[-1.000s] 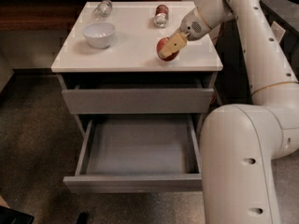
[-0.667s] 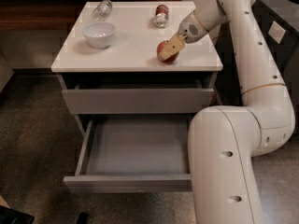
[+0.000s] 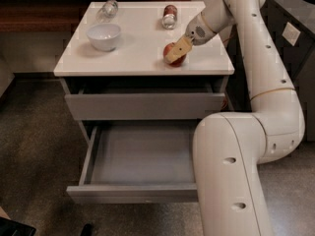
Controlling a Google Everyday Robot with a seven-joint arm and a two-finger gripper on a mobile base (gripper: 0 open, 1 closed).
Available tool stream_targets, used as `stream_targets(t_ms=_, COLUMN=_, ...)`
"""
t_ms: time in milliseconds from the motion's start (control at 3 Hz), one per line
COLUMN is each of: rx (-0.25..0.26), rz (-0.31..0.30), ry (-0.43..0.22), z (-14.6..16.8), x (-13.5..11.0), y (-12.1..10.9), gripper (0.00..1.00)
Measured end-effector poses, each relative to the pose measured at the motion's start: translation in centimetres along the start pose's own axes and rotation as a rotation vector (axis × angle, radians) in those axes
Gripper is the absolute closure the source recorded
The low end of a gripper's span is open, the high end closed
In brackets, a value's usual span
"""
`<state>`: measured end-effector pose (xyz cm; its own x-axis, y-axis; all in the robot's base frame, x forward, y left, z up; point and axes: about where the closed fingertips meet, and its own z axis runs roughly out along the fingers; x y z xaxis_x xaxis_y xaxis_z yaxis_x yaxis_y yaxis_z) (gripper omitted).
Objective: Pick apple from middle drawer and place on counter
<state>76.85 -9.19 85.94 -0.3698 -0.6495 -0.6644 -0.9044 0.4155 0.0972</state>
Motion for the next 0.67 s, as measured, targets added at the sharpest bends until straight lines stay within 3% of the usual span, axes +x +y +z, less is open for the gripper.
stream_targets(t_ms=333, rx=0.019, rz=0.001, ry=-0.028, z=1.08, x=-0.85, y=-0.81, gripper=0.0)
stream_targets(t_ms=667, rx=0.019, rz=0.001, ry=-0.028, z=1.08, x=-0.85, y=-0.81, gripper=0.0)
